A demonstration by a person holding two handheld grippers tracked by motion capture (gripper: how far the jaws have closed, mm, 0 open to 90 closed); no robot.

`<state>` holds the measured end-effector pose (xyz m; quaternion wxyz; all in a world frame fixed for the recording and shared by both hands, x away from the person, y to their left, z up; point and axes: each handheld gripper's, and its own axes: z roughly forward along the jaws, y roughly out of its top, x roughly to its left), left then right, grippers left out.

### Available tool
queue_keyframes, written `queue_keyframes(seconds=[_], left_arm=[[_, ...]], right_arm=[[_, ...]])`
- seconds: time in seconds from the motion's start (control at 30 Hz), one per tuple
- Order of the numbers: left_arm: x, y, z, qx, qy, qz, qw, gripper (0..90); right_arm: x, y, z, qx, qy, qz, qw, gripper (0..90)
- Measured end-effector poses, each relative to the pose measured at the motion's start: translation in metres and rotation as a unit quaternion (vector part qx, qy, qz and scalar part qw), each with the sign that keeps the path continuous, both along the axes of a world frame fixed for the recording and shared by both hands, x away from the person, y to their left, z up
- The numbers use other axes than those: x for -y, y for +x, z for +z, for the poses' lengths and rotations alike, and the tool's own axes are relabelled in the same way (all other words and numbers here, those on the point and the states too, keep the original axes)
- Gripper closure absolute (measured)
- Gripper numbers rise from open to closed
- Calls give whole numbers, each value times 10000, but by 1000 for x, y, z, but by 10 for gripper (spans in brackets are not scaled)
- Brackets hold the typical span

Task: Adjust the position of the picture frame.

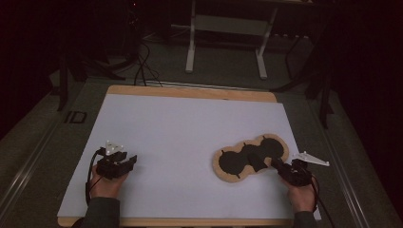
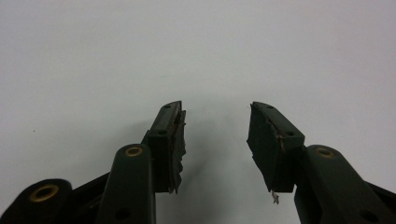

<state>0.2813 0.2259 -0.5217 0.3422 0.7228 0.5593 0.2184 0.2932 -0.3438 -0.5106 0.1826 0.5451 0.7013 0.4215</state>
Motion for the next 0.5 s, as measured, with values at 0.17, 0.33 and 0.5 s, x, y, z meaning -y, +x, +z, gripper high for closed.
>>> queue_keyframes(seconds=[0.17, 0.33, 0.5], left_arm=[[0, 0, 0, 12, -12, 29, 10000, 544], [0, -1, 1, 22, 19, 47, 10000, 539], [0, -1, 1, 27, 37, 60, 10000, 528]], right_arm=[[-7, -1, 1, -105, 9, 215, 9997, 898], [-13, 0, 2, -176, 2, 311, 9994, 898], [-14, 0, 2, -233, 65, 397, 9989, 871]])
